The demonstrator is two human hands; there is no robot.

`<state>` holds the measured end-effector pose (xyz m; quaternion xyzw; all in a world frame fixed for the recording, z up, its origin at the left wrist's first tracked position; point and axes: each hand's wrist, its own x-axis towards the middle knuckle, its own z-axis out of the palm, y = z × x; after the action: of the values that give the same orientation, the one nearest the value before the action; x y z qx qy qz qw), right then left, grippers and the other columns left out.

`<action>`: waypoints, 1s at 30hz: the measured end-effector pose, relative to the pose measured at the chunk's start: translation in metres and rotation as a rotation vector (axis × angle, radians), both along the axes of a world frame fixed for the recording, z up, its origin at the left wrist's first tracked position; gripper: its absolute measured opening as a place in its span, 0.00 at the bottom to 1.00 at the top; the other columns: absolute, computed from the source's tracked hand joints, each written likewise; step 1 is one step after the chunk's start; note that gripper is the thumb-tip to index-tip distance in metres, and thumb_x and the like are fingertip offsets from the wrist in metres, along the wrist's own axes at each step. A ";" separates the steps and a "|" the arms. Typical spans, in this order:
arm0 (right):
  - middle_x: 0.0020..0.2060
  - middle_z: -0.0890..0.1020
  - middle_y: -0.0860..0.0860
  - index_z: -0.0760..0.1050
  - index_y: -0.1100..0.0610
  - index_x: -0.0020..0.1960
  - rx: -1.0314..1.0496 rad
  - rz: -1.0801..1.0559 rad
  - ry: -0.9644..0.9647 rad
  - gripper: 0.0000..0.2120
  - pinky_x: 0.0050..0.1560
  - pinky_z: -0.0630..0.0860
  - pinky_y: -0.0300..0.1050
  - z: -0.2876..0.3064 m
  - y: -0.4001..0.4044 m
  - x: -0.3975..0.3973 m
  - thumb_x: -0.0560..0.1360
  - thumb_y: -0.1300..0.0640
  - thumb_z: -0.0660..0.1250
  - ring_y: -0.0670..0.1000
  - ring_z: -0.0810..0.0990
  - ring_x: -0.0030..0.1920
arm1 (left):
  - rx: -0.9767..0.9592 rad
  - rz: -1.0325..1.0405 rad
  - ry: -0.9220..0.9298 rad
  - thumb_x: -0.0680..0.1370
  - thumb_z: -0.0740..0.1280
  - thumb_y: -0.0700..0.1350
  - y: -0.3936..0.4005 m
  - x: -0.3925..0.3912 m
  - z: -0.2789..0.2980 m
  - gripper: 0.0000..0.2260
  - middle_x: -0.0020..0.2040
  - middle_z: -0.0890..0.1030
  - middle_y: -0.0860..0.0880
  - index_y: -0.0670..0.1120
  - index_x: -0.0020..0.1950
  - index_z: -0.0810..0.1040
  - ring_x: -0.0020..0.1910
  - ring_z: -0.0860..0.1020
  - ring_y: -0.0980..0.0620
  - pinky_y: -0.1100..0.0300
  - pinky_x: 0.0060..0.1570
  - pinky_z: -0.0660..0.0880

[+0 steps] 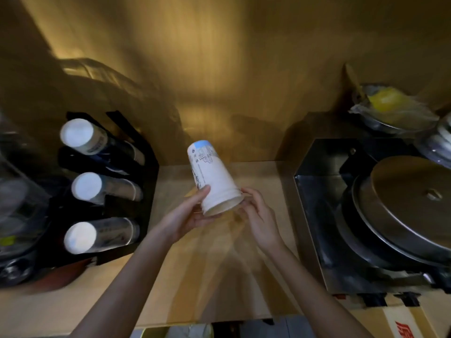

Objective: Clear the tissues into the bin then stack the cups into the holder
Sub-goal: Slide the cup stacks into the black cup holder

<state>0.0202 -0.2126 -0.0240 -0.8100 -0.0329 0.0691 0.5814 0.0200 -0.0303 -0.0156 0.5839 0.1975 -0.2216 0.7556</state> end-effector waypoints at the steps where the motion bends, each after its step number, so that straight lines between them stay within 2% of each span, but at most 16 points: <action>1: 0.48 0.81 0.45 0.70 0.46 0.59 0.003 -0.002 0.010 0.14 0.57 0.76 0.54 0.002 0.007 -0.001 0.75 0.52 0.57 0.49 0.79 0.51 | 0.058 0.039 -0.058 0.66 0.72 0.56 0.006 -0.008 0.003 0.24 0.47 0.83 0.45 0.43 0.56 0.77 0.41 0.84 0.52 0.63 0.39 0.81; 3: 0.51 0.81 0.50 0.70 0.47 0.59 0.027 0.007 0.013 0.15 0.58 0.75 0.56 0.008 0.022 -0.004 0.74 0.49 0.56 0.51 0.79 0.52 | 0.230 0.110 -0.170 0.64 0.76 0.51 0.020 -0.022 0.010 0.27 0.51 0.83 0.46 0.41 0.58 0.76 0.47 0.82 0.52 0.60 0.47 0.81; 5: 0.52 0.80 0.50 0.70 0.45 0.58 0.066 0.054 0.016 0.15 0.57 0.75 0.50 0.016 0.038 -0.009 0.73 0.45 0.57 0.49 0.79 0.52 | 0.420 0.140 -0.284 0.57 0.80 0.52 0.035 -0.036 0.015 0.32 0.53 0.83 0.46 0.43 0.57 0.76 0.51 0.81 0.51 0.56 0.53 0.79; 7: 0.52 0.79 0.46 0.68 0.44 0.58 0.129 0.177 0.045 0.18 0.52 0.75 0.37 0.026 0.058 -0.017 0.70 0.43 0.61 0.42 0.78 0.52 | 0.566 0.144 -0.385 0.57 0.80 0.50 0.050 -0.051 0.020 0.32 0.53 0.82 0.49 0.46 0.58 0.75 0.51 0.81 0.55 0.59 0.53 0.78; 9: 0.54 0.77 0.42 0.66 0.43 0.58 0.153 0.292 0.049 0.23 0.48 0.74 0.31 0.033 0.080 -0.028 0.65 0.41 0.67 0.38 0.77 0.51 | 0.671 0.155 -0.464 0.59 0.80 0.49 0.062 -0.070 0.027 0.32 0.52 0.81 0.54 0.49 0.60 0.74 0.52 0.79 0.61 0.66 0.52 0.78; 10: 0.55 0.76 0.41 0.66 0.42 0.59 0.134 0.319 0.041 0.27 0.49 0.74 0.30 0.034 0.091 -0.034 0.63 0.40 0.68 0.38 0.76 0.53 | 0.704 0.172 -0.497 0.59 0.79 0.52 0.069 -0.079 0.030 0.32 0.53 0.81 0.55 0.52 0.60 0.73 0.52 0.79 0.62 0.67 0.51 0.78; 12: 0.58 0.76 0.43 0.65 0.44 0.60 0.093 0.343 0.008 0.31 0.48 0.71 0.26 0.034 0.111 -0.044 0.60 0.40 0.71 0.40 0.75 0.55 | 0.755 0.200 -0.538 0.58 0.75 0.57 0.083 -0.096 0.035 0.32 0.54 0.80 0.55 0.56 0.60 0.71 0.53 0.79 0.60 0.61 0.50 0.79; 14: 0.57 0.77 0.44 0.65 0.44 0.59 0.063 0.340 -0.023 0.33 0.47 0.71 0.26 0.034 0.131 -0.053 0.58 0.40 0.72 0.40 0.75 0.55 | 0.816 0.198 -0.545 0.59 0.75 0.57 0.100 -0.111 0.037 0.34 0.58 0.79 0.53 0.53 0.63 0.70 0.56 0.78 0.58 0.57 0.52 0.79; 17: 0.56 0.77 0.44 0.65 0.44 0.59 0.035 0.333 -0.081 0.34 0.46 0.73 0.27 0.038 0.157 -0.065 0.58 0.43 0.76 0.39 0.76 0.54 | 0.879 0.149 -0.568 0.61 0.75 0.52 0.126 -0.131 0.045 0.36 0.61 0.75 0.54 0.52 0.66 0.66 0.58 0.74 0.59 0.61 0.55 0.75; 19: 0.55 0.77 0.44 0.65 0.45 0.59 0.056 0.338 -0.116 0.33 0.42 0.71 0.23 0.043 0.174 -0.074 0.58 0.46 0.76 0.34 0.76 0.51 | 0.906 0.131 -0.584 0.60 0.71 0.55 0.143 -0.145 0.056 0.37 0.64 0.72 0.53 0.53 0.68 0.63 0.62 0.71 0.59 0.64 0.58 0.70; 20: 0.55 0.77 0.44 0.65 0.45 0.59 0.062 0.345 -0.135 0.34 0.41 0.71 0.22 0.045 0.182 -0.079 0.58 0.46 0.76 0.32 0.75 0.51 | 0.895 0.135 -0.585 0.60 0.69 0.56 0.151 -0.153 0.063 0.37 0.66 0.71 0.53 0.54 0.68 0.62 0.64 0.70 0.58 0.62 0.61 0.70; 23: 0.57 0.76 0.42 0.64 0.41 0.60 0.024 0.387 -0.196 0.36 0.45 0.72 0.25 0.048 0.205 -0.092 0.57 0.40 0.76 0.37 0.75 0.55 | 0.881 0.148 -0.630 0.62 0.68 0.56 0.173 -0.172 0.089 0.38 0.68 0.70 0.52 0.51 0.70 0.61 0.67 0.69 0.57 0.53 0.66 0.71; 24: 0.58 0.76 0.42 0.64 0.40 0.61 -0.006 0.398 -0.209 0.36 0.46 0.73 0.28 0.047 0.212 -0.096 0.57 0.38 0.75 0.39 0.75 0.56 | 0.882 0.153 -0.653 0.62 0.70 0.56 0.178 -0.177 0.098 0.38 0.67 0.71 0.53 0.51 0.70 0.62 0.66 0.70 0.58 0.55 0.65 0.71; 26: 0.59 0.76 0.44 0.64 0.41 0.60 -0.056 0.406 -0.223 0.36 0.50 0.77 0.37 0.042 0.223 -0.100 0.57 0.36 0.74 0.42 0.75 0.57 | 0.898 0.165 -0.671 0.60 0.72 0.58 0.185 -0.184 0.114 0.40 0.65 0.73 0.55 0.53 0.69 0.63 0.62 0.72 0.62 0.68 0.60 0.71; 28: 0.61 0.75 0.45 0.65 0.46 0.64 -0.106 0.406 -0.240 0.39 0.54 0.77 0.44 0.036 0.230 -0.101 0.58 0.37 0.74 0.43 0.74 0.59 | 0.988 0.167 -0.685 0.58 0.73 0.60 0.187 -0.188 0.124 0.40 0.60 0.74 0.57 0.53 0.67 0.66 0.58 0.72 0.65 0.80 0.53 0.67; 30: 0.62 0.74 0.45 0.63 0.48 0.66 -0.185 0.405 -0.273 0.40 0.55 0.76 0.44 0.032 0.235 -0.100 0.59 0.38 0.75 0.44 0.73 0.61 | 1.134 0.153 -0.696 0.58 0.71 0.61 0.190 -0.187 0.127 0.36 0.56 0.73 0.59 0.53 0.64 0.70 0.52 0.71 0.65 0.82 0.49 0.64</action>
<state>-0.0801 0.0225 0.0084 -0.8385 -0.2660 0.0768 0.4693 -0.1668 0.1593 0.1111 0.9124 0.0692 0.1720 0.3650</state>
